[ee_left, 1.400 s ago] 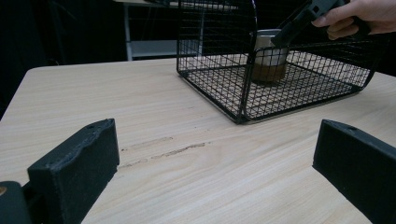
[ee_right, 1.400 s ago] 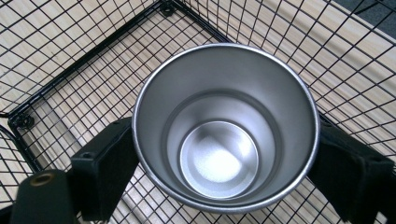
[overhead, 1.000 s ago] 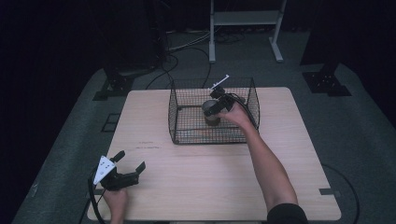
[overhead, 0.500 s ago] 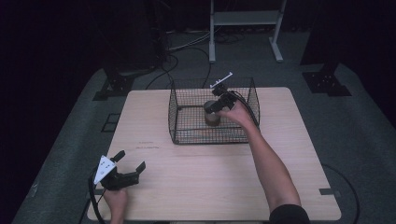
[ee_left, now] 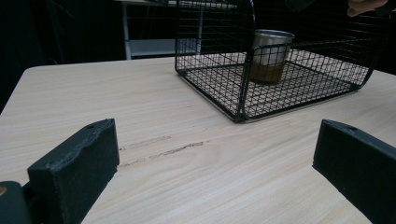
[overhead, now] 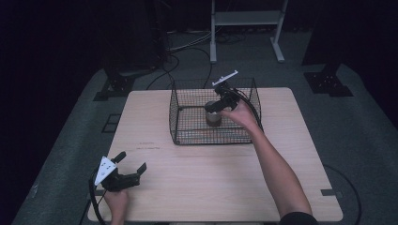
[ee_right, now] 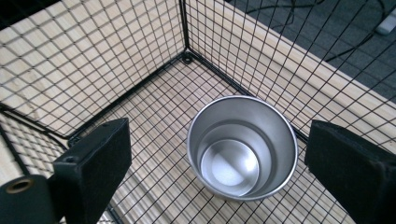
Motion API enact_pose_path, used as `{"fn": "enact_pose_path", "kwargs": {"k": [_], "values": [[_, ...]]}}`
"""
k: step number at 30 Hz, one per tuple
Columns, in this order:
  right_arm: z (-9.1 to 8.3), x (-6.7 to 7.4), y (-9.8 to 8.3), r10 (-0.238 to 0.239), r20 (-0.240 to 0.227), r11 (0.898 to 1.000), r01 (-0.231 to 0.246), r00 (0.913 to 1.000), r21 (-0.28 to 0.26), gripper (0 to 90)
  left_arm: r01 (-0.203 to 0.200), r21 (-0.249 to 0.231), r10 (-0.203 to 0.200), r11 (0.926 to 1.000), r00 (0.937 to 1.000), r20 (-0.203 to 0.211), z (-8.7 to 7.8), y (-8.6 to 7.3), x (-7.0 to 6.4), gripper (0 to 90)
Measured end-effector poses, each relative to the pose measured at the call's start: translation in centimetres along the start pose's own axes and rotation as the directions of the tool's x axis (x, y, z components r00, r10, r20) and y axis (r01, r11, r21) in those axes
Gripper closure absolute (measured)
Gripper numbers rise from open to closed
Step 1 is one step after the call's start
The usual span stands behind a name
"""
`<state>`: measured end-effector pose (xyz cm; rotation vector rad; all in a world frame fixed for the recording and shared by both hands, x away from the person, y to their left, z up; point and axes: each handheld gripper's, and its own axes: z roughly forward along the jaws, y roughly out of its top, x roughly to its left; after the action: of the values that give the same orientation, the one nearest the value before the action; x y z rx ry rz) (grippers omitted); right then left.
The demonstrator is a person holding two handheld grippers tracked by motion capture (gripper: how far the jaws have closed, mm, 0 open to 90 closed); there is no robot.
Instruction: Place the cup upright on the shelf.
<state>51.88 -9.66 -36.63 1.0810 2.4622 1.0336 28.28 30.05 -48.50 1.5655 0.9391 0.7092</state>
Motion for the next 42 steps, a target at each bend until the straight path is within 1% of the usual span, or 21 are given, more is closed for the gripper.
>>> {"fn": "enact_pose_path", "kwargs": {"k": [3, 4, 7, 11, 12, 13, 14, 17, 19, 22, 23, 26, 29, 34, 37, 40, 42], "values": [[-0.8, 0.3, -0.4, -0.004, -0.009, 1.000, 0.004, 0.9999, -0.020, 6.7, -0.001, 0.003, 0.001, 1.0000, 1.0000, -0.001, 0.0, 0.0, 0.0, 0.0], [-1.0, 0.4, -0.5, 0.002, -0.016, 1.000, -0.002, 0.9999, -0.017, 6.7, -0.001, 0.003, 0.001, 1.0000, 1.0000, -0.001, 0.0, 0.0, 0.0, 0.0], [-1.8, 0.6, -0.9, -0.006, -0.032, 1.000, 0.005, 0.9995, -0.029, 6.7, -0.002, 0.001, 0.002, 1.0000, 1.0000, -0.002, 0.1, 0.0, 0.0, 0.0], [-3.0, 1.2, -1.3, -0.012, -0.040, 0.999, 0.011, 0.9991, -0.034, 6.7, -0.009, 0.010, 0.009, 0.9999, 1.0000, 0.001, 0.1, 0.0, -0.1, 0.0], [-3.0, 1.2, -1.3, -0.012, -0.040, 0.999, 0.011, 0.9991, -0.034, 6.7, -0.009, 0.010, 0.009, 0.9999, 1.0000, 0.001, 0.1, 0.0, -0.1, 0.0], [-3.6, 1.2, -1.5, -0.027, -0.037, 0.999, 0.025, 0.9989, -0.042, 6.8, -0.009, 0.009, 0.009, 0.9999, 1.0000, 0.001, 0.1, 0.0, -0.1, 0.0], [-3.6, 1.2, -1.5, -0.027, -0.037, 0.999, 0.025, 0.9989, -0.042, 6.8, -0.009, 0.009, 0.009, 0.9999, 1.0000, 0.001, 0.1, 0.0, -0.1, 0.0], [-4.5, 1.3, -1.9, -0.021, -0.054, 0.998, 0.017, 0.9984, -0.067, 7.0, -0.009, 0.010, 0.009, 0.9999, 1.0000, 0.001, 0.1, 0.0, -0.1, 0.0], [-5.2, 1.3, -2.2, -0.027, -0.055, 0.997, 0.022, 0.9981, -0.077, 7.0, -0.009, 0.008, 0.009, 0.9999, 1.0000, 0.001, 0.1, 0.0, -0.1, 0.0], [-5.5, 1.4, -2.5, -0.034, -0.052, 0.997, 0.030, 0.9981, -0.074, 7.0, -0.011, 0.010, 0.011, 0.9999, 0.9999, 0.001, 0.1, 0.0, -0.1, 0.0], [-5.7, 1.5, -2.9, -0.049, -0.050, 0.997, 0.045, 0.9976, -0.068, 7.0, -0.012, 0.010, 0.012, 0.9999, 0.9999, 0.002, 0.2, 0.0, -0.2, 0.0], [-5.9, 1.6, -3.2, -0.053, -0.054, 0.996, 0.049, 0.9971, -0.071, 7.0, -0.013, 0.010, 0.013, 0.9999, 0.9999, 0.002, 0.2, 0.0, -0.2, 0.0], [-6.1, 1.8, -3.9, -0.065, -0.053, 0.996, 0.061, 0.9965, -0.063, 7.1, -0.012, 0.010, 0.012, 0.9999, 0.9999, 0.002, 0.1, 0.0, -0.2, 0.0], [-6.4, 1.7, -4.8, -0.061, -0.062, 0.996, 0.057, 0.9962, -0.067, 7.0, -0.014, 0.011, 0.014, 0.9998, 0.9999, 0.002, 0.1, 0.0, -0.2, 0.0], [-7.0, 1.9, -5.6, -0.072, -0.055, 0.996, 0.068, 0.9959, -0.066, 7.2, -0.014, 0.011, 0.014, 0.9998, 0.9999, 0.000, 0.1, 0.0, -0.2, 0.0], [-7.4, 2.0, -6.0, -0.066, -0.057, 0.996, 0.062, 0.9962, -0.064, 7.2, -0.014, 0.011, 0.014, 0.9998, 0.9999, 0.000, 0.1, 0.0, -0.2, 0.0], [-7.7, 2.0, -6.3, -0.068, -0.061, 0.995, 0.064, 0.9958, -0.074, 7.2, -0.015, 0.012, 0.015, 0.9998, 0.9999, -0.001, 0.2, 0.0, -0.2, 0.0]]}}
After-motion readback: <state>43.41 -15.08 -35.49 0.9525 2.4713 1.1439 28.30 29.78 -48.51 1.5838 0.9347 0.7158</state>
